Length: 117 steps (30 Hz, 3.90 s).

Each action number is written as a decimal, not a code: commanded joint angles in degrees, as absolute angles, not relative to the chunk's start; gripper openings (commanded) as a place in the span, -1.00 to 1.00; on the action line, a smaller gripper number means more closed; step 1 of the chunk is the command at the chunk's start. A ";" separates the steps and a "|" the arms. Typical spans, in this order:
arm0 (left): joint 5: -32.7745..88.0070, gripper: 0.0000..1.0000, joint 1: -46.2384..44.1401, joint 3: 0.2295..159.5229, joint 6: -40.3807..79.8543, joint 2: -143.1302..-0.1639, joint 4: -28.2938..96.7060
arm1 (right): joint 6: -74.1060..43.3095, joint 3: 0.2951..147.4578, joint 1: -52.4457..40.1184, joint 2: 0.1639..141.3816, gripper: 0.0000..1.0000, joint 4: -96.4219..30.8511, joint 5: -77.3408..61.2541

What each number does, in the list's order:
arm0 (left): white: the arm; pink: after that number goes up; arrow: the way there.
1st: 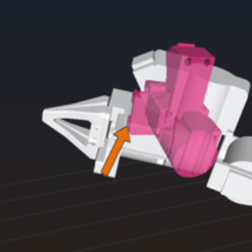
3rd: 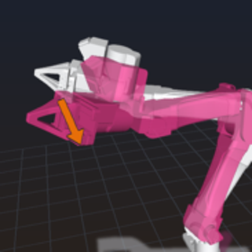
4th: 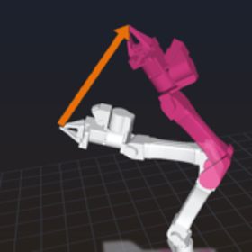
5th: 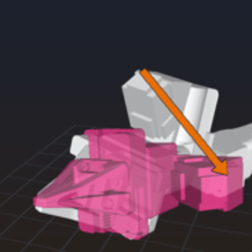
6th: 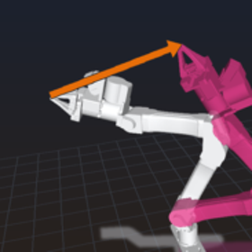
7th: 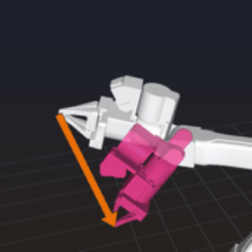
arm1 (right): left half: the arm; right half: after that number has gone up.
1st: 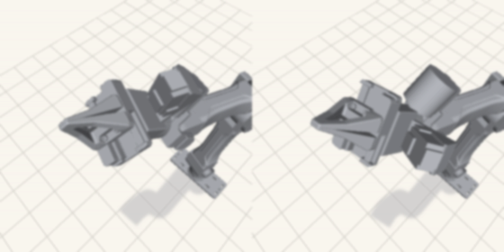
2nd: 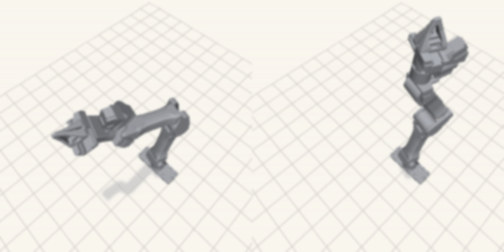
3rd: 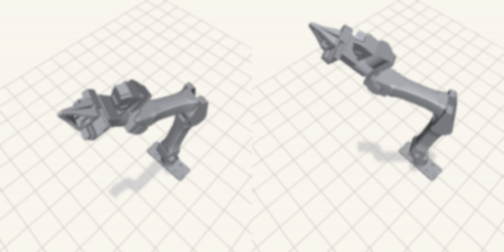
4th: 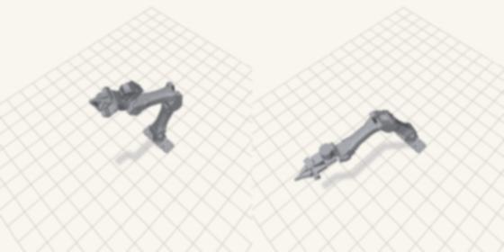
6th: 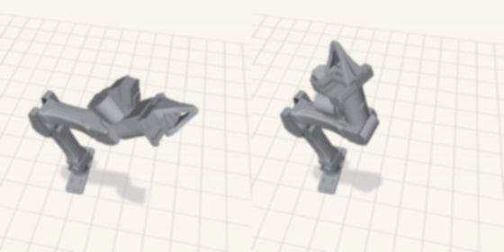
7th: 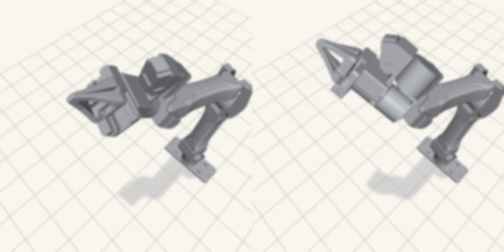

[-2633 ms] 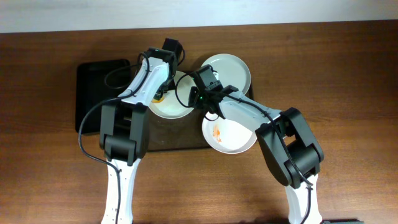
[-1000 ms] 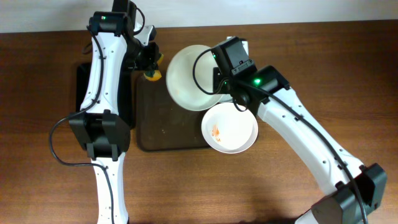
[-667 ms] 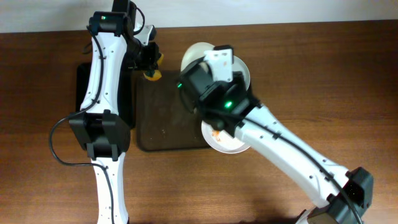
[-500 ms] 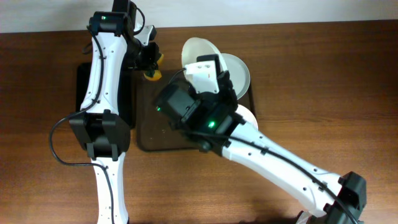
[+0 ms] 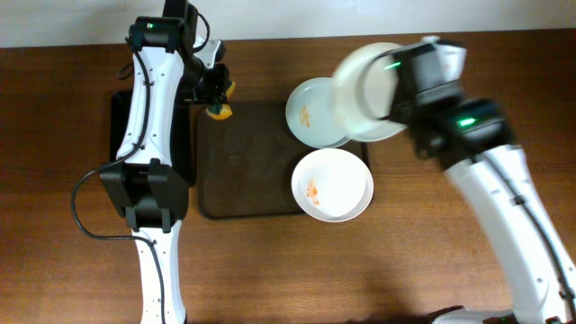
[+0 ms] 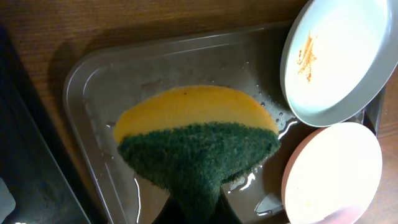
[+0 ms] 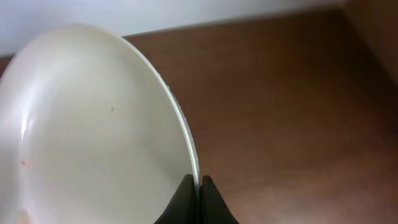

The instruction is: Clean dirty plates on tray and stack at the side

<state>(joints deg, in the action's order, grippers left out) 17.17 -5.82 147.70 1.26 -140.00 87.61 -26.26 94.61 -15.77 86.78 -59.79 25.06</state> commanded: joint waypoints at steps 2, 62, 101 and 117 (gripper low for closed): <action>16.69 -0.99 -5.85 148.16 0.38 -138.85 87.50 | -24.18 93.97 2.81 89.27 -0.92 -61.36 0.78; 16.69 -0.99 -5.89 148.16 0.36 -138.85 86.63 | -42.44 76.18 -29.85 110.04 -0.92 -39.16 -8.58; 12.12 -0.99 -11.29 133.78 3.68 -138.85 84.25 | -51.55 76.16 -33.39 118.48 -0.92 -24.95 0.40; 13.93 -0.99 -12.27 110.63 0.60 -138.85 82.72 | -51.05 76.16 -33.26 118.48 -0.92 -24.53 -0.84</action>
<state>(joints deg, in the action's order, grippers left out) 15.44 -12.43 111.61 2.96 -138.12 83.26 -50.98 76.27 -33.43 117.30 -24.47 -1.13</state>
